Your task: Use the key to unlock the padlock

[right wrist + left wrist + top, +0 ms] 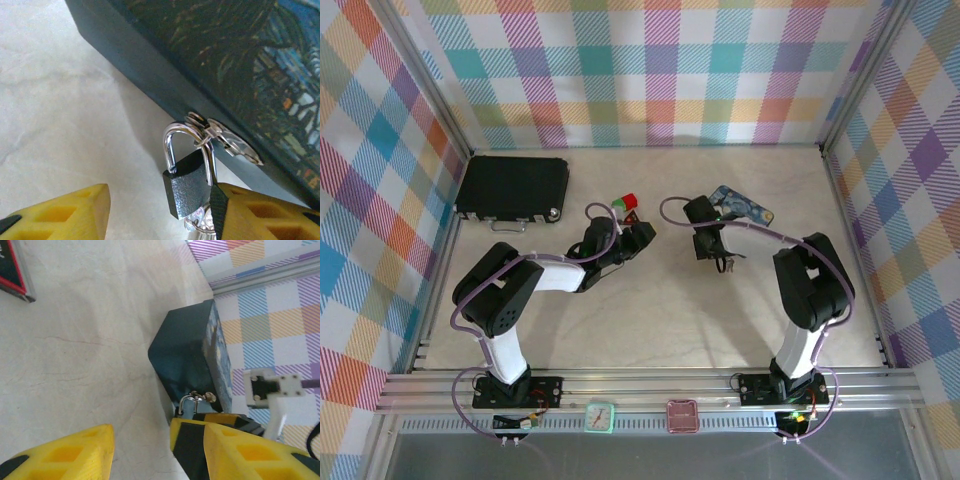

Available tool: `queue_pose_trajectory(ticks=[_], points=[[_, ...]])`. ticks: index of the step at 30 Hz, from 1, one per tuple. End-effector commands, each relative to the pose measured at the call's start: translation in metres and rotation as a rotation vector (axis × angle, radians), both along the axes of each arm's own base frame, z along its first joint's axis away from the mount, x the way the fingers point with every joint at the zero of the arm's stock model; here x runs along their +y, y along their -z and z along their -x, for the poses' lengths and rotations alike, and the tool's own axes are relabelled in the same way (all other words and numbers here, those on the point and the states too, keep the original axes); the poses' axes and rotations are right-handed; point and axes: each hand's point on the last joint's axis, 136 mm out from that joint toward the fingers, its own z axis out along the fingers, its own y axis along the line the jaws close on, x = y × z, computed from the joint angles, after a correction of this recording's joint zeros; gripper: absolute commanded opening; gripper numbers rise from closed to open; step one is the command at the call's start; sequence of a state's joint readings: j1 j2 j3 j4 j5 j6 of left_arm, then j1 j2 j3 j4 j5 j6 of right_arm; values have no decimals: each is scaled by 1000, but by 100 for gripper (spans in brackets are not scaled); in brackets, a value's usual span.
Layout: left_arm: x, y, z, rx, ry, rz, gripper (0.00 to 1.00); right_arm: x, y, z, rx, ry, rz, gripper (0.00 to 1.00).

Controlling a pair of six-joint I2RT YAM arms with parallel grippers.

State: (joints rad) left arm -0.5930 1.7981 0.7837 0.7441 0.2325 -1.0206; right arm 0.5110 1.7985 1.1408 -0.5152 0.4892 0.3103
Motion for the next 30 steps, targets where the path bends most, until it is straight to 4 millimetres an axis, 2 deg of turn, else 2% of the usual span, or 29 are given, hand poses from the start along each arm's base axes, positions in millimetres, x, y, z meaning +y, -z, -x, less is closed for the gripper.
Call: queue_pose_trajectory(ticks=[1, 9, 12, 14, 21, 25, 30], points=[[-3, -12, -5, -34, 11, 55, 50, -8, 9, 1, 22, 40, 65, 56], [4, -13, -6, -35, 0, 94, 50, -14, 30, 10, 49, 89, 68, 50], [7, -12, -8, -31, -5, 109, 50, -10, 31, 10, 35, 79, 40, 40], [7, -13, -9, -32, -6, 122, 50, -7, 30, 10, 33, 74, 17, 33], [0, -13, -11, -50, 30, 146, 48, -1, 19, 11, -8, 38, -40, 19], [-13, -17, -12, -71, 83, 174, 45, 10, 10, 8, -4, -28, -123, 13], [-20, -17, -8, -78, 101, 194, 45, 19, 4, 7, 29, -62, -267, 7]])
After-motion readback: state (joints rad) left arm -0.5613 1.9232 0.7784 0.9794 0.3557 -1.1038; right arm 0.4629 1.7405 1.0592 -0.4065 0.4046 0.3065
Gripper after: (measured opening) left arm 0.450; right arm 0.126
